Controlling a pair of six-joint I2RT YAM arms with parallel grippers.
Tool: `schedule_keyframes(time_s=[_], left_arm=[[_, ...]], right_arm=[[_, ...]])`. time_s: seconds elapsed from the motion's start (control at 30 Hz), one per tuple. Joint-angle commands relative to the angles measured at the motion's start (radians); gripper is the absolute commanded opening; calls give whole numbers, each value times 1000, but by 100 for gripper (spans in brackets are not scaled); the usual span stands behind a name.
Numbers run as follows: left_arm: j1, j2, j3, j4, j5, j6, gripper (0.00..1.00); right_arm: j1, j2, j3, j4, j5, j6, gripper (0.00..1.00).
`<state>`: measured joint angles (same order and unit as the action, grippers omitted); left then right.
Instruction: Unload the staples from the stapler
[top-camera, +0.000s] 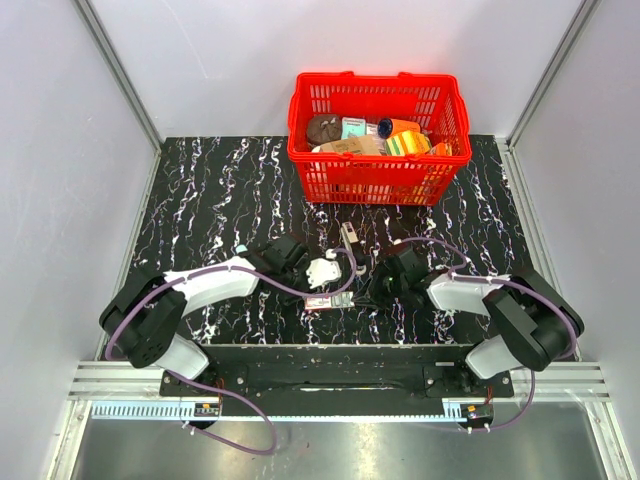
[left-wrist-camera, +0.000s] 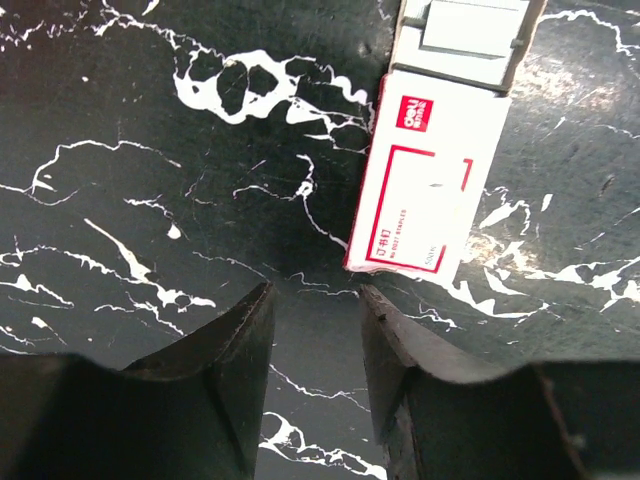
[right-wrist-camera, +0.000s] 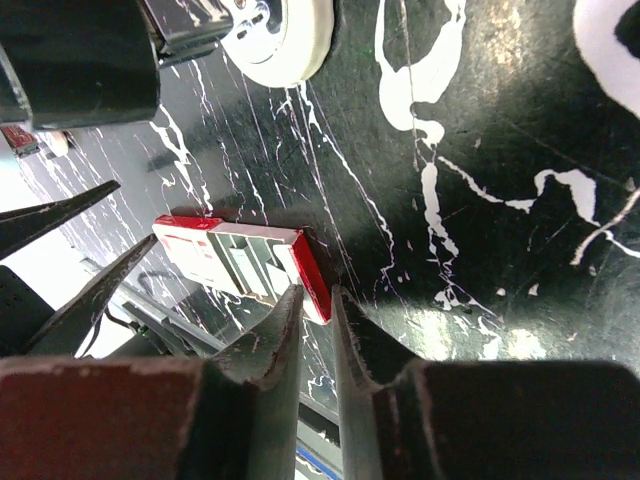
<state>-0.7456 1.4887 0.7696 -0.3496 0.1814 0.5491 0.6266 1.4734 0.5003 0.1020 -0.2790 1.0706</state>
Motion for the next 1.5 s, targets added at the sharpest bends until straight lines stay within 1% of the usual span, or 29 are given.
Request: schedule_keyframes(time_s=[0.0, 0.37, 0.8, 1.0, 1.17, 1.3, 1.47], left_arm=[[-21, 7, 33, 8, 0, -1, 43], [-43, 48, 60, 9, -7, -6, 43], [-44, 44, 57, 8, -26, 12, 42], [-44, 42, 63, 1, -33, 17, 42], [-44, 42, 65, -3, -31, 20, 42], [-44, 42, 66, -6, -31, 20, 42], [-46, 44, 76, -6, -25, 14, 42]], right_arm=[[-7, 24, 3, 11, -12, -6, 22], [8, 68, 26, 56, -57, -27, 21], [94, 172, 109, 105, -78, -46, 24], [111, 199, 90, 220, -117, -18, 27], [114, 246, 35, 409, -152, 46, 29], [120, 261, 47, 404, -158, 43, 30], [127, 258, 63, 383, -154, 28, 33]])
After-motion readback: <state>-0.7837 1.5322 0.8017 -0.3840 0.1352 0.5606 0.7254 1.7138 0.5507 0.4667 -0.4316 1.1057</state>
